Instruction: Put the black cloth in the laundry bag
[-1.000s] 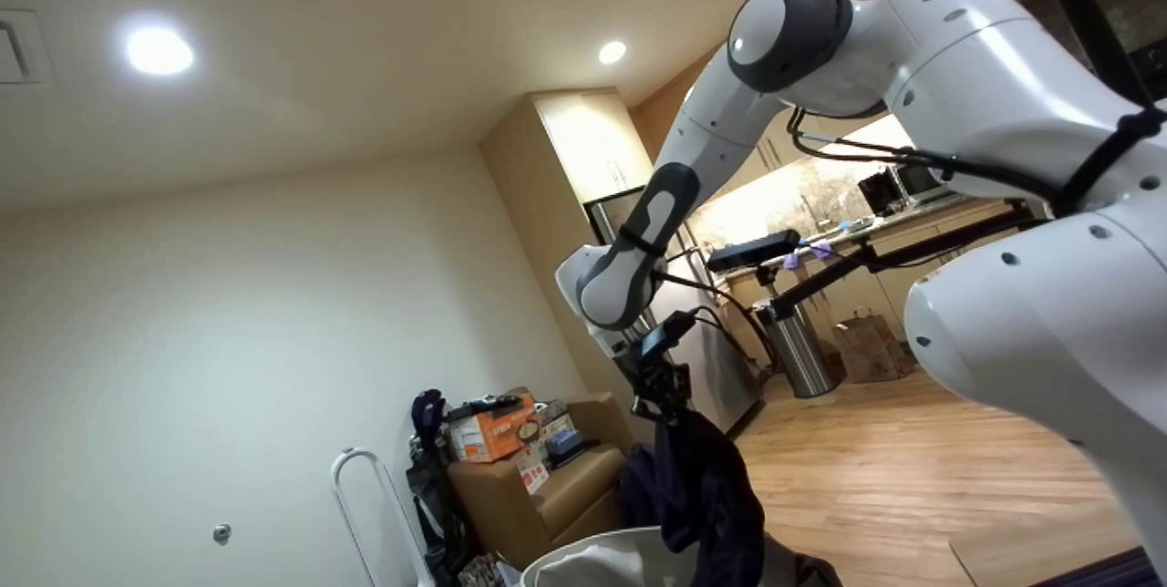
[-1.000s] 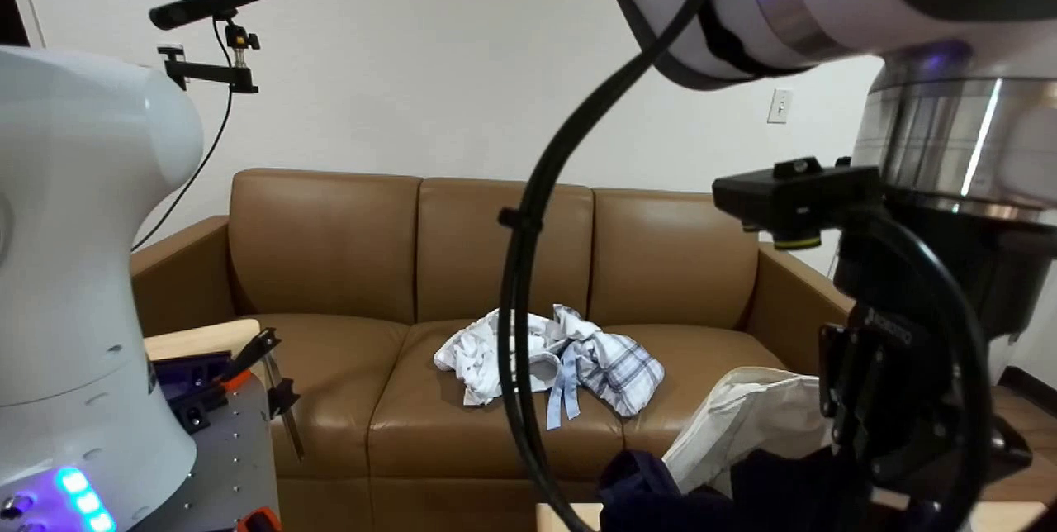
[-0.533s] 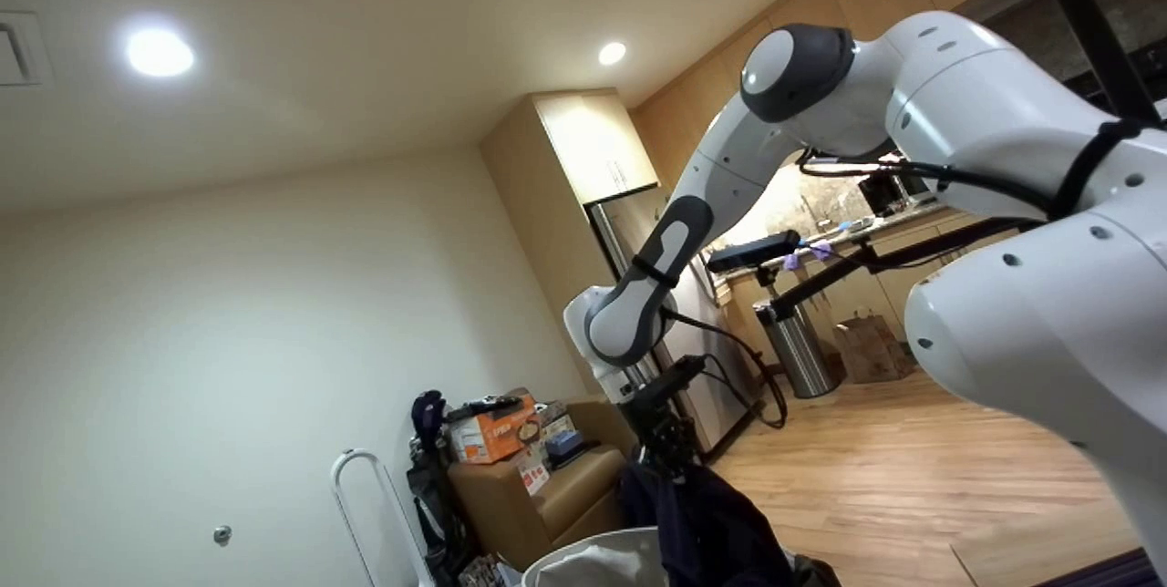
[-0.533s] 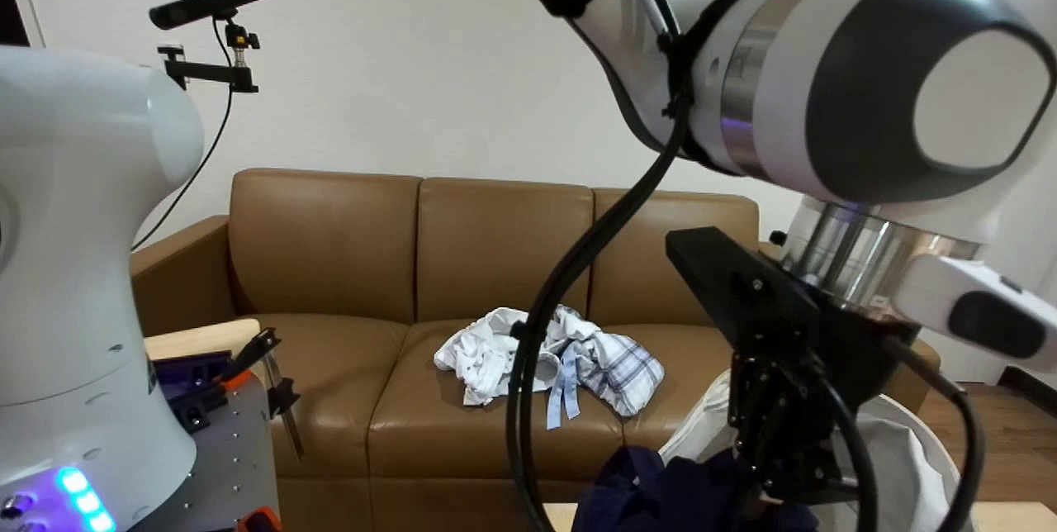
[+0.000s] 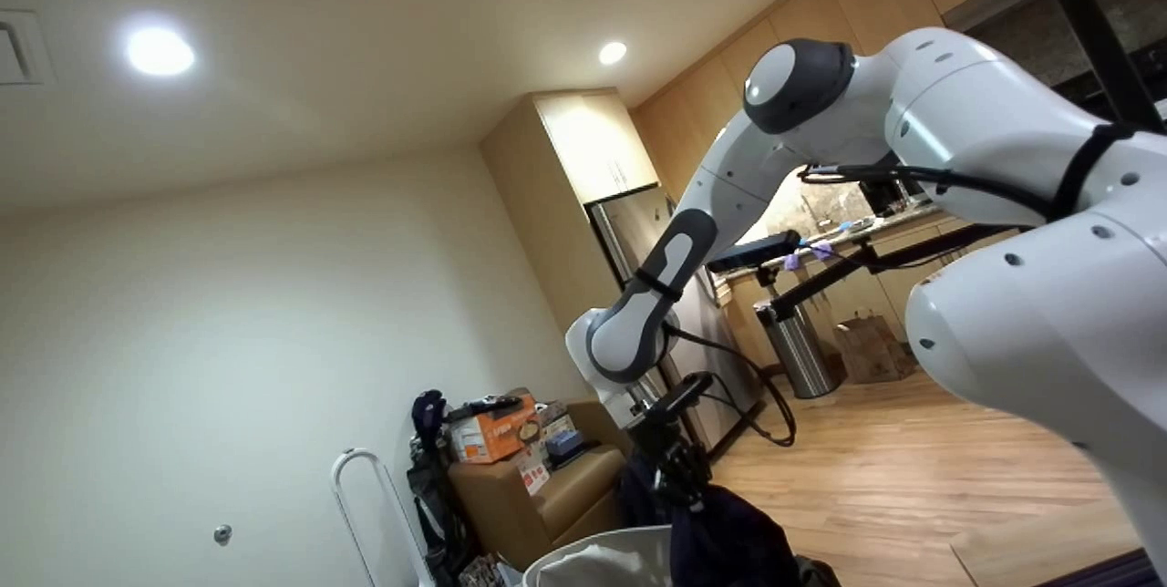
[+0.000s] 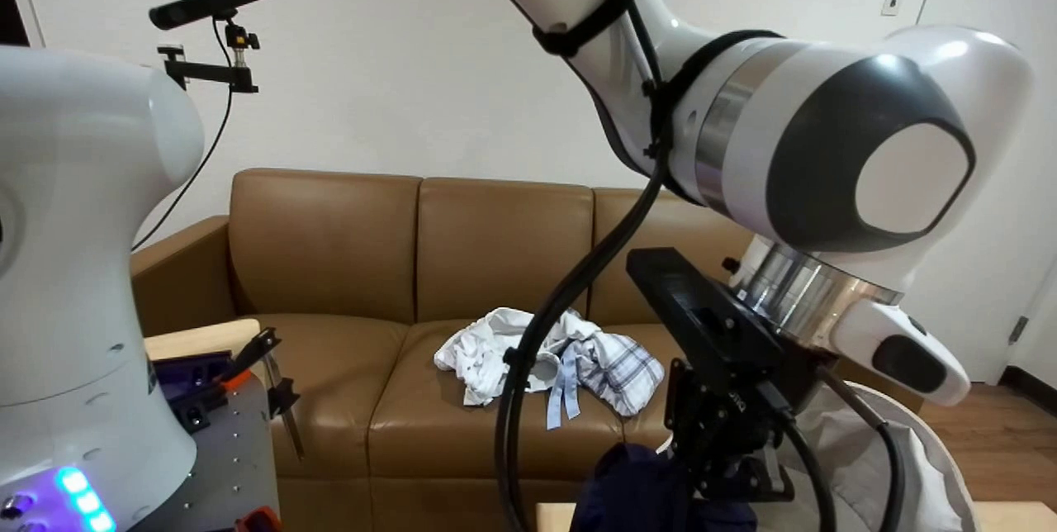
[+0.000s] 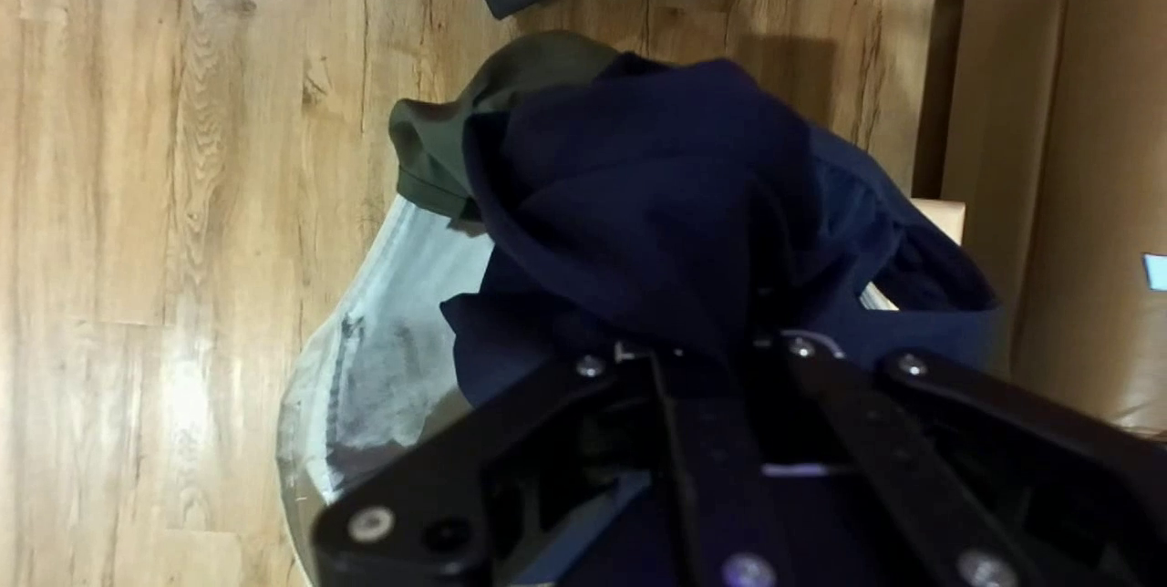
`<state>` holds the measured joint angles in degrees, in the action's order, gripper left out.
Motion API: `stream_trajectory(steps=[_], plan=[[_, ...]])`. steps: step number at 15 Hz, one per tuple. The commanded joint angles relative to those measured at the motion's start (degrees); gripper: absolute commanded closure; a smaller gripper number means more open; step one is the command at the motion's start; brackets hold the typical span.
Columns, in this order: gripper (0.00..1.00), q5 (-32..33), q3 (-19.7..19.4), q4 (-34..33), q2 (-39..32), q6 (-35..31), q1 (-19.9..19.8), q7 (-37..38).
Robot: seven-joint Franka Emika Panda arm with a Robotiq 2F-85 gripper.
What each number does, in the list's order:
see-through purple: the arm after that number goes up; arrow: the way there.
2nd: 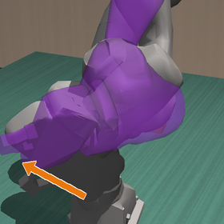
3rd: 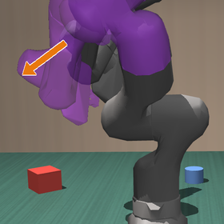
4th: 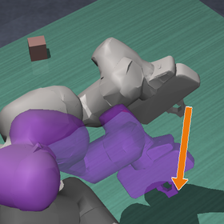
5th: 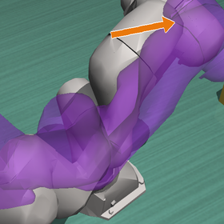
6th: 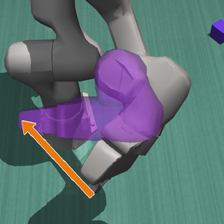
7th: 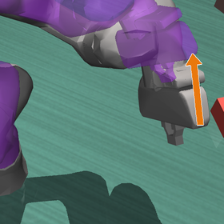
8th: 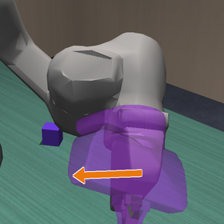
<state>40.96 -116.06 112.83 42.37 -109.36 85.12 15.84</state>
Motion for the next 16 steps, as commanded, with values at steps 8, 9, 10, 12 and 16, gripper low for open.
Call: stream_trajectory(steps=[8,9,10,12,16], plan=[[0.97,33.9,-10.5,0.4,9.2,-17.4,7.6,1.1],[0.97,38.2,-11.1,-0.2,11.2,-18.2,7.9,0.9],[0.97,41.2,-11.1,-0.3,13.4,-18.7,7.2,0.7],[0.97,43.1,-9.5,-0.9,17.6,-18.6,5.4,-0.8],[0.97,39.3,-5.6,-2.3,24.9,-19.9,0.7,-2.7]])
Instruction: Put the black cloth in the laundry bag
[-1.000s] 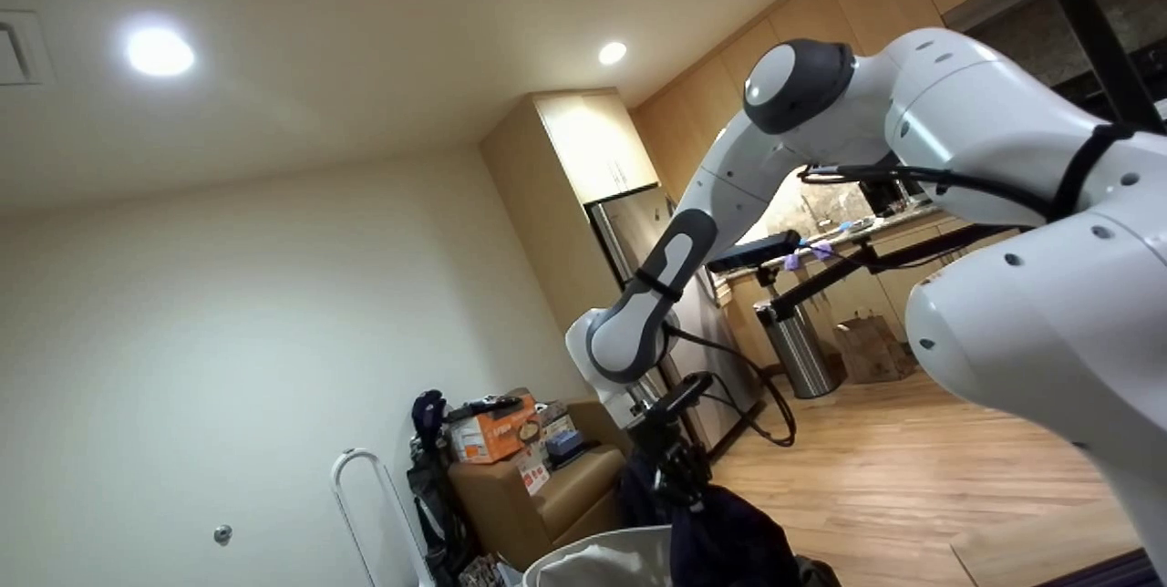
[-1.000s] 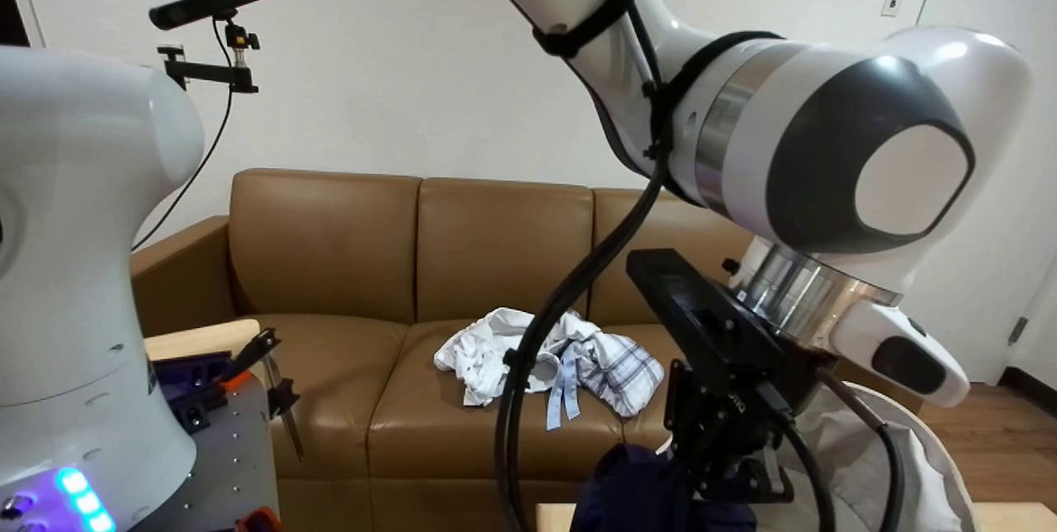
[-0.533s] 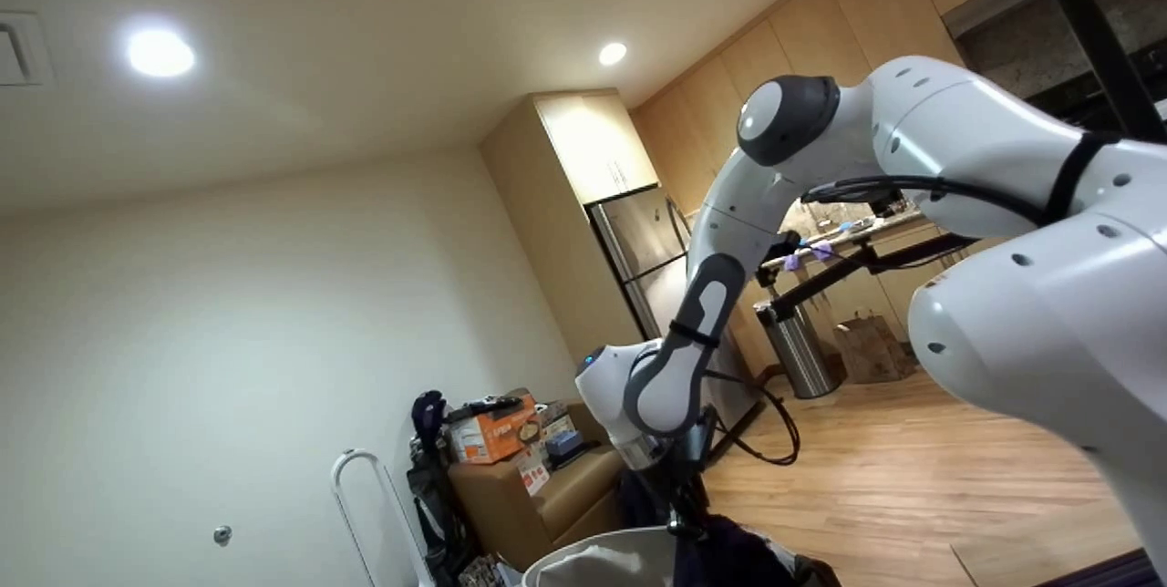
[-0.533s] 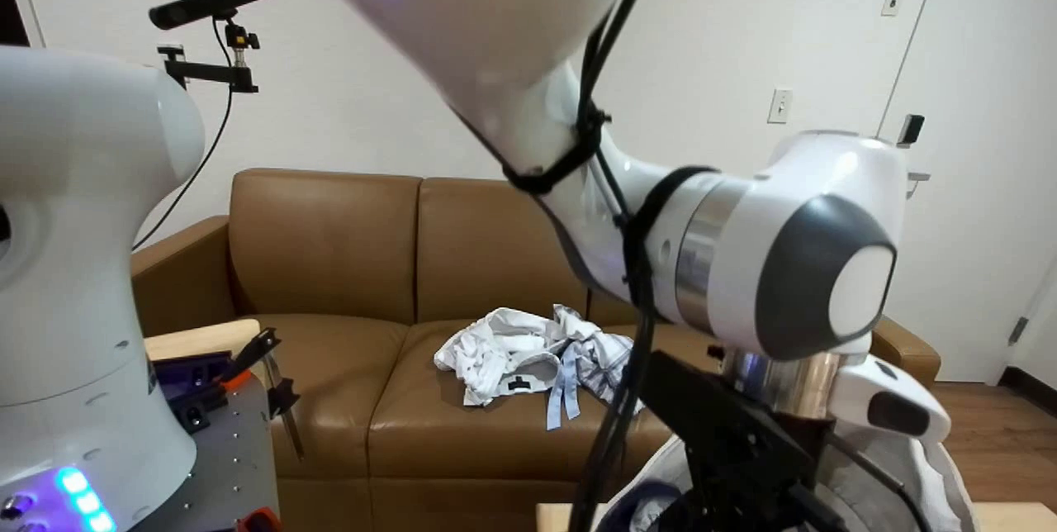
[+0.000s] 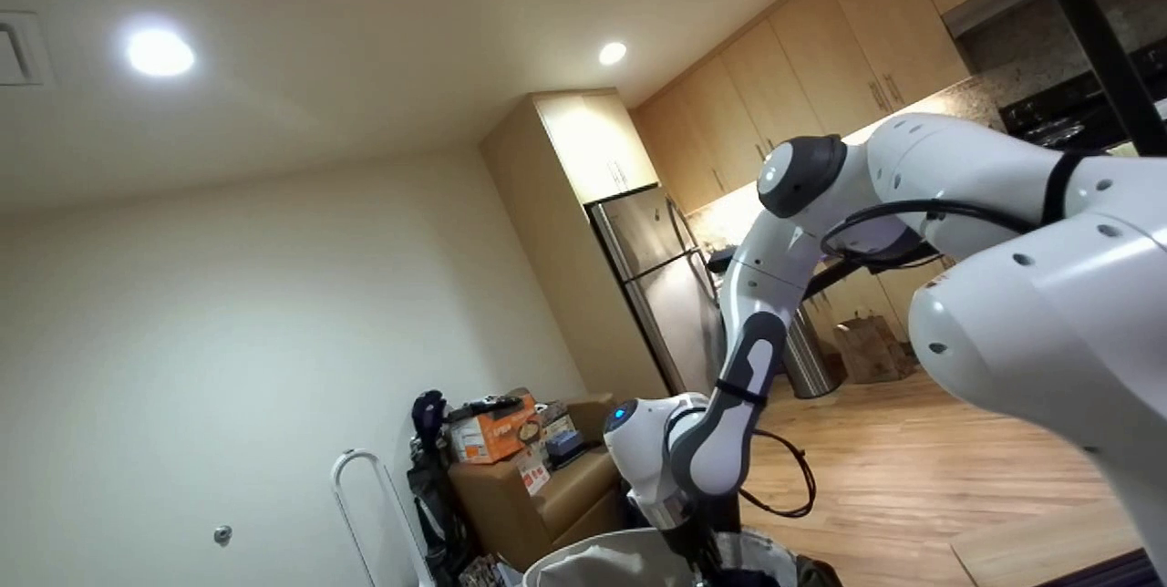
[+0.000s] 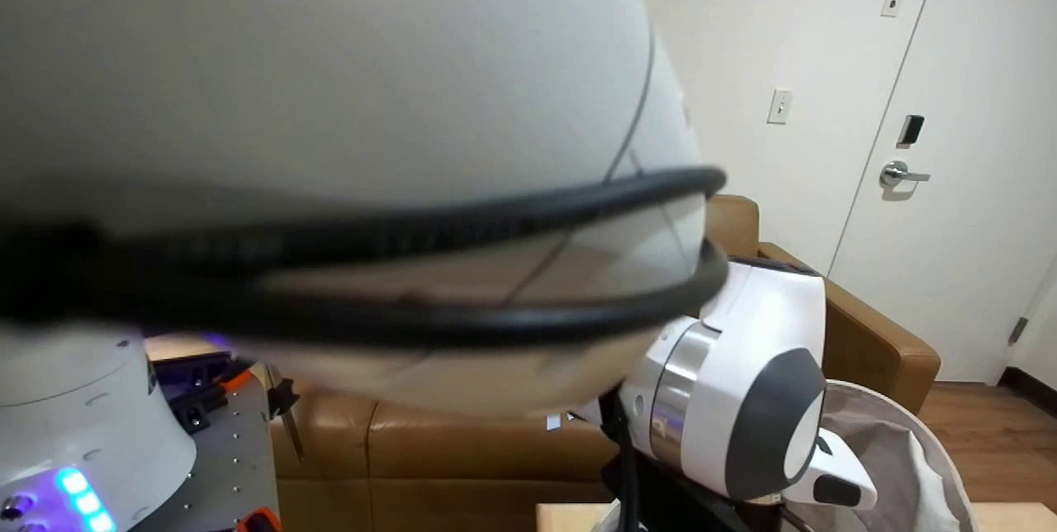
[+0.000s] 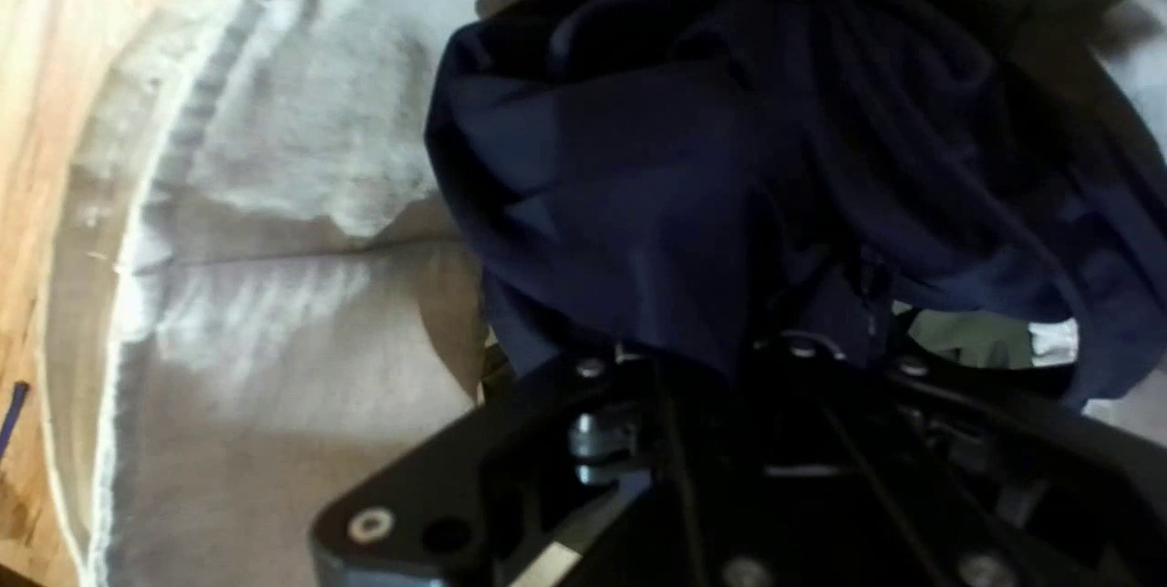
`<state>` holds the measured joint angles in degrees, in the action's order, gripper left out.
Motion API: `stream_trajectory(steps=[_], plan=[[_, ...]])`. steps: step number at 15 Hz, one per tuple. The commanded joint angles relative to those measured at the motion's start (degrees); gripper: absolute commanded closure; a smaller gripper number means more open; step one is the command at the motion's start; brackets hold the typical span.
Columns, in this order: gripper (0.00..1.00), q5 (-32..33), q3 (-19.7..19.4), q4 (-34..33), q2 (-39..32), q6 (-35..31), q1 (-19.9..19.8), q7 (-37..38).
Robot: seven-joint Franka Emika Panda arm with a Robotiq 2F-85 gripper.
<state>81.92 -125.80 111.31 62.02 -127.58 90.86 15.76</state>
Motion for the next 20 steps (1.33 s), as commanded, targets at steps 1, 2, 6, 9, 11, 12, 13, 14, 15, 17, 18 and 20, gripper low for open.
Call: stream_trajectory(steps=[1,2,6,9,11,12,13,14,15,17,18,20], plan=[[0.97,-2.3,4.8,-1.0,6.6,-2.3,-5.9,-2.1],[0.97,-2.4,5.5,-1.2,8.0,-3.2,-6.9,-1.3],[0.63,-5.5,6.3,-2.6,9.2,4.6,-6.8,-1.4],[0.44,-10.3,9.0,-3.5,8.0,13.3,-6.5,-1.8],[0.31,-13.6,12.1,-5.1,7.0,19.7,-5.8,-2.3],[0.26,-14.9,13.7,-6.1,6.7,22.7,-5.3,-2.5],[0.19,-16.9,15.5,-7.5,6.1,26.8,-4.4,-2.8],[0.13,-18.6,17.3,-9.0,5.6,30.5,-3.6,-3.3],[0.07,-20.4,18.9,-10.4,5.3,34.0,-2.8,-4.0],[0.0,-24.2,22.3,-12.6,5.2,38.8,-1.6,-5.4],[0.0,-26.2,23.5,-13.4,5.0,40.8,-0.7,-4.7],[0.0,-29.9,24.6,-14.1,4.3,45.8,1.8,-4.5]])
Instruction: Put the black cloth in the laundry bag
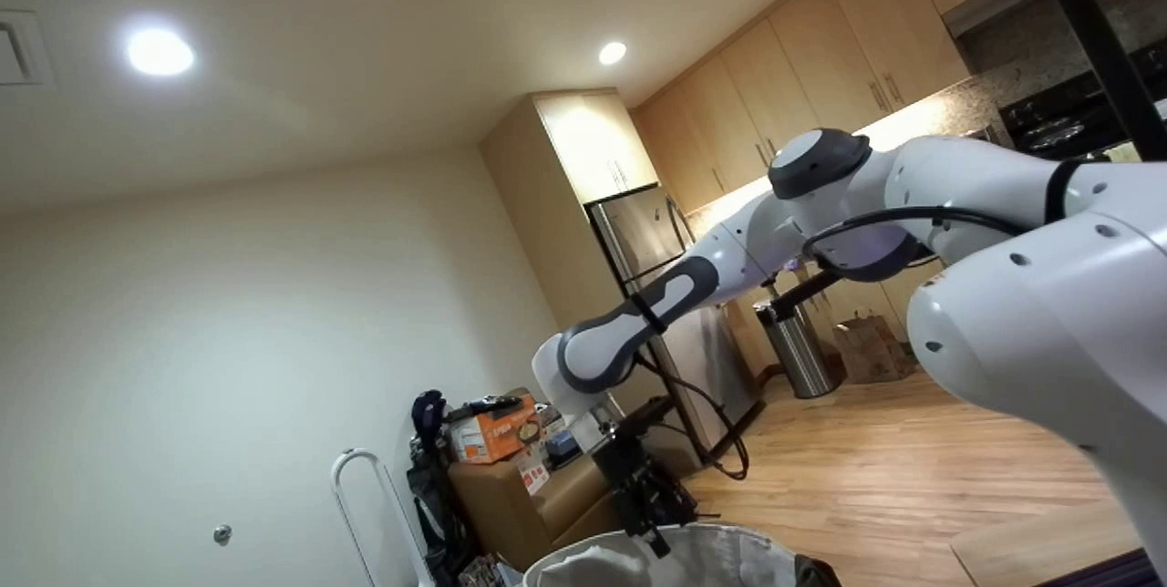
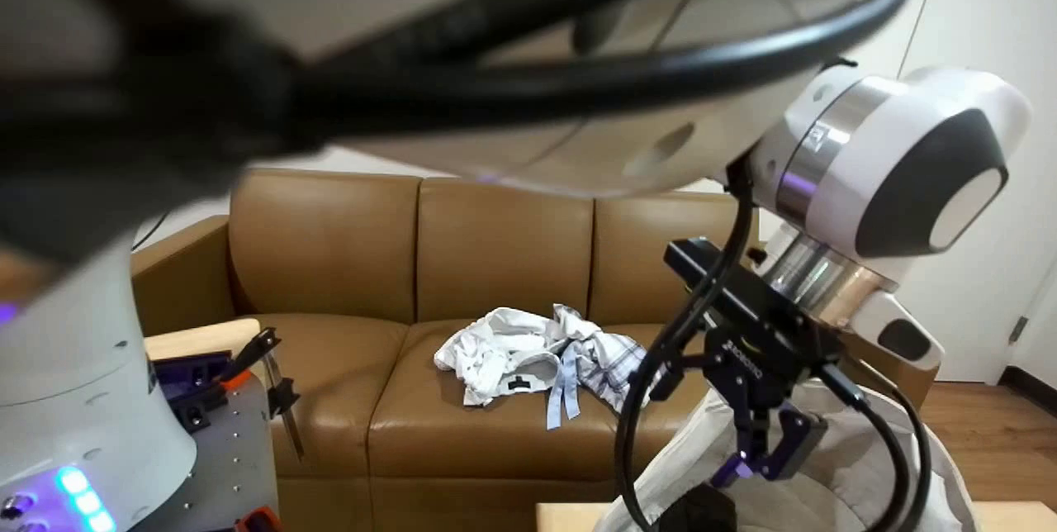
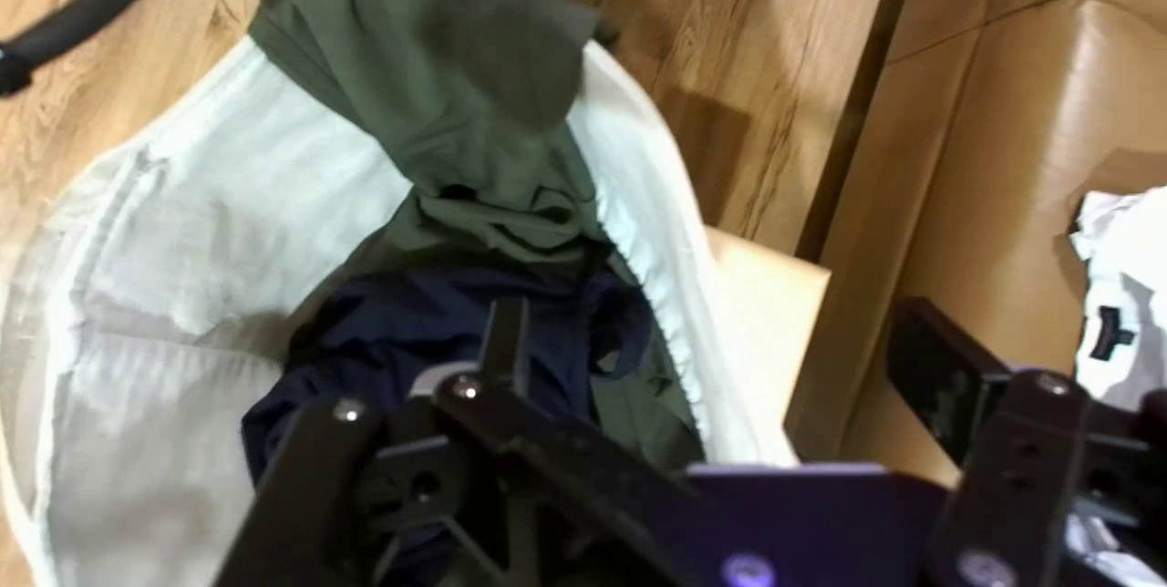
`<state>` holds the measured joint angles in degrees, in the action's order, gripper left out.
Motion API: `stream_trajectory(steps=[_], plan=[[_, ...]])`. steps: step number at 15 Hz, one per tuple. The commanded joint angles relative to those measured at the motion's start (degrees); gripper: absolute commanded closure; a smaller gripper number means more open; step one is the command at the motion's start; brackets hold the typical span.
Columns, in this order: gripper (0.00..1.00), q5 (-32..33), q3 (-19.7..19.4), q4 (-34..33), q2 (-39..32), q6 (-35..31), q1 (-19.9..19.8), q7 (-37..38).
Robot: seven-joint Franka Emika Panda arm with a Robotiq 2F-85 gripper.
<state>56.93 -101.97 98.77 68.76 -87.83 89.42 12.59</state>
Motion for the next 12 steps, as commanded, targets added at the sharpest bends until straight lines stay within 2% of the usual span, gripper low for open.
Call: stream_trajectory(steps=[1,4,5,8,12], plan=[[0.0,-6.1,1.3,-1.0,-2.4,7.8,4.0,-2.6],[0.0,-9.1,1.3,2.1,-2.6,11.8,6.5,-1.2],[0.0,-7.8,0.8,0.1,-1.8,9.1,6.0,-1.3],[0.0,-8.2,0.6,1.4,-1.9,10.1,7.6,-1.4],[0.0,-8.2,0.4,1.4,-1.8,10.1,7.3,-1.4]])
